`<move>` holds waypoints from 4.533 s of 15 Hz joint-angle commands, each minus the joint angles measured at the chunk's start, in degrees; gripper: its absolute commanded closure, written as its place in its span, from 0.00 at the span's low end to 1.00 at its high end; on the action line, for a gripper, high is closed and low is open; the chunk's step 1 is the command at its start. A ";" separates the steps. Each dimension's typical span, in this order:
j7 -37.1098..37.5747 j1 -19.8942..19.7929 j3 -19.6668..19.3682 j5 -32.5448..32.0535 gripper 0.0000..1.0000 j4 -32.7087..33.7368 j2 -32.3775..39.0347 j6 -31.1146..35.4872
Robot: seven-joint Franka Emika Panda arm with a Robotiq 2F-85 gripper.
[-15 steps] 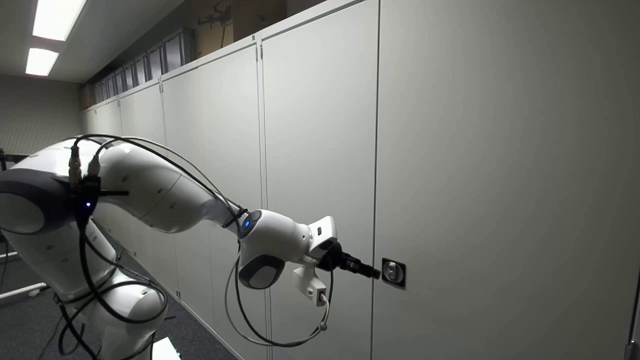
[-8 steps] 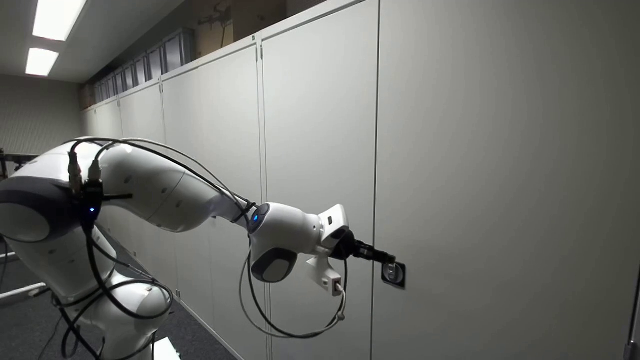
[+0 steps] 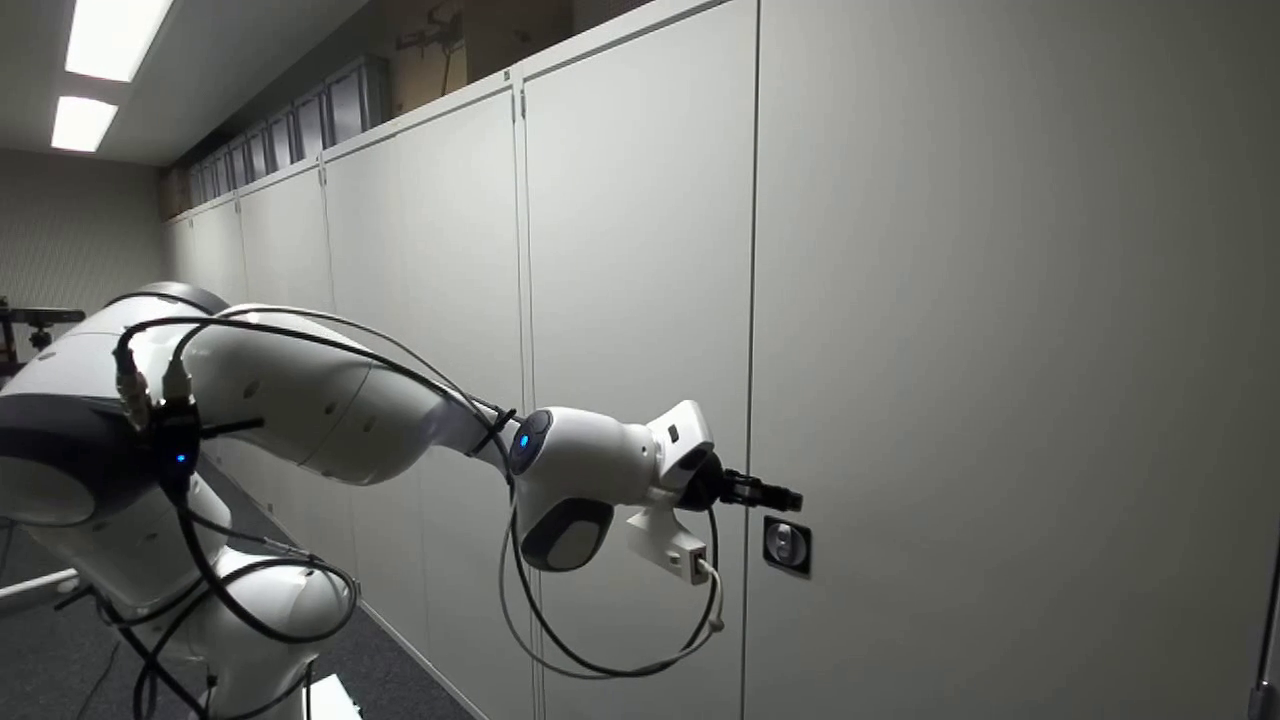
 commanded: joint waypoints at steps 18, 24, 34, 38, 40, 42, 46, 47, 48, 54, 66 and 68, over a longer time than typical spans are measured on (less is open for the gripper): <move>1.67 17.09 -15.65 -14.03 0.00 1.51 -22.20 -0.03; 0.57 18.96 -17.53 -15.60 0.00 1.76 -25.84 -0.02; -3.02 21.86 -21.53 -17.16 0.00 4.05 -27.60 -0.05; -6.22 23.11 -23.75 -17.71 0.00 5.86 -26.57 -0.10; -7.95 23.63 -24.56 -17.71 0.00 6.77 -26.35 -0.12; -9.57 24.29 -25.26 -17.61 0.00 7.47 -26.37 -0.07; -11.03 25.54 -26.12 -16.38 0.00 7.28 -25.59 -0.17; -10.55 25.71 -26.13 -15.80 0.00 7.00 -25.42 -0.24; -10.15 23.96 -25.46 -15.95 0.00 5.86 -25.54 -0.36; -10.14 23.99 -25.66 -15.92 0.00 5.70 -25.55 -0.37; -10.14 23.99 -25.66 -15.92 0.00 5.70 -25.55 -0.37; -10.14 23.99 -25.66 -15.92 0.00 5.70 -25.55 -0.37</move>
